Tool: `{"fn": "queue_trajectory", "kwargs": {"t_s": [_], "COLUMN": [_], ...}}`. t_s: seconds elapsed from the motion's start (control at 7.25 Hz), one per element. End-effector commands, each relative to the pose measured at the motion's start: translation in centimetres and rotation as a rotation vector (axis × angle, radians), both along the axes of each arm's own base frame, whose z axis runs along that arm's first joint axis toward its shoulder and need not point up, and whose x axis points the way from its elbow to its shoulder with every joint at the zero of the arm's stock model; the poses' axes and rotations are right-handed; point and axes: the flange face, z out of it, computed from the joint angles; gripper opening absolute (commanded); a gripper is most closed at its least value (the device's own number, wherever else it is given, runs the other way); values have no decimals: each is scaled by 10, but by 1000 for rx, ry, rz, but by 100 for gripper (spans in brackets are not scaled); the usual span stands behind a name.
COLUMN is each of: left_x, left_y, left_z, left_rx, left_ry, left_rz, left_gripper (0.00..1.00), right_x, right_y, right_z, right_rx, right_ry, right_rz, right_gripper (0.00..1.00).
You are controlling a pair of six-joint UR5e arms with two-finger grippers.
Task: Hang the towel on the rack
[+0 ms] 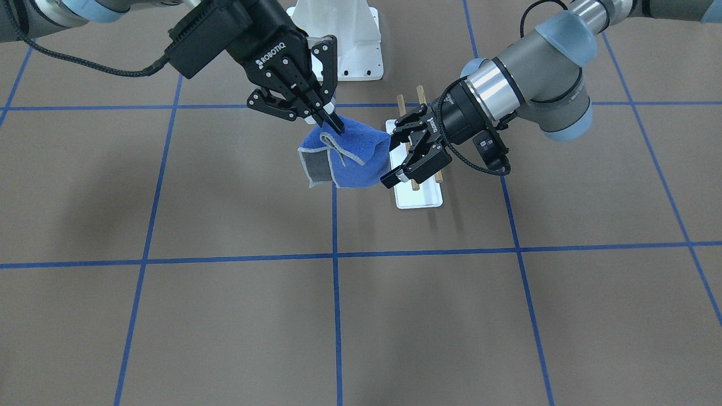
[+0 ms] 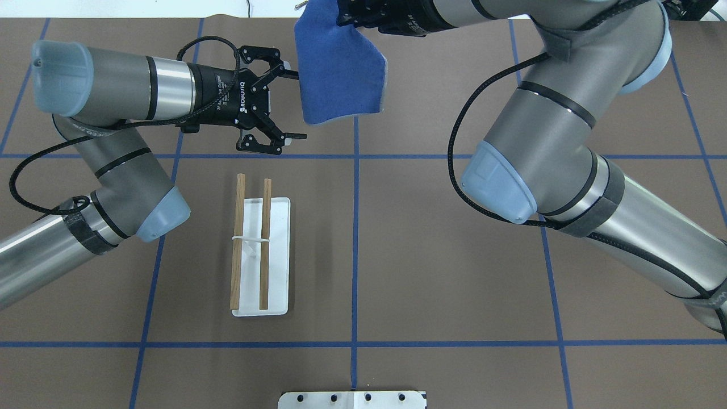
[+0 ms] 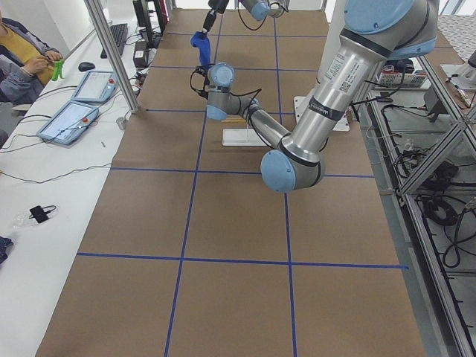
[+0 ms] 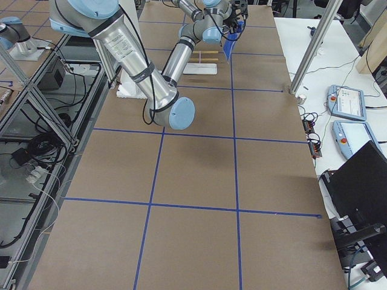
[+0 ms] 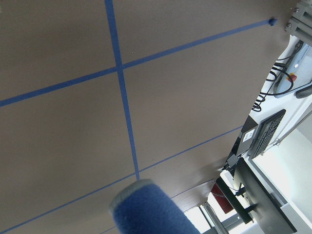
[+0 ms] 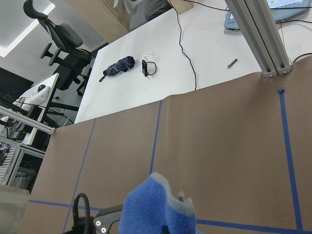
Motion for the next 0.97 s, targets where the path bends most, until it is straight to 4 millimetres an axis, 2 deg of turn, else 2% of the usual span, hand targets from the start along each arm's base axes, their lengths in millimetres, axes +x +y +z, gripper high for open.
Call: {"fn": "queue_trajectory", "kwargs": {"t_s": [0.0, 0.14, 0.28, 0.41, 0.55, 0.69, 0.83], "left_x": [1, 1, 3, 5, 4, 4, 8], "left_y": [0, 1, 2, 3, 5, 9, 13], "left_z": [0, 0, 0, 1, 3, 11, 23], "left_rx": [2, 2, 3, -1, 4, 36, 84], "left_ry": [1, 1, 4, 2, 9, 26, 44], "left_rz": [-1, 2, 4, 7, 9, 13, 15], "left_gripper": [97, 88, 73, 49, 12, 0, 0], "right_x": [2, 2, 0, -3, -3, -3, -3], "right_y": [6, 6, 6, 7, 7, 7, 6], "right_z": [-3, -4, -5, -4, -4, -3, -1], "right_rx": [6, 7, 9, 10, 11, 11, 3], "right_ry": [-10, -13, -13, -13, -14, -12, -10], "right_rz": [-4, -2, 16, 28, 29, 30, 33], "right_gripper": [0, 0, 0, 0, 0, 0, 0]}}
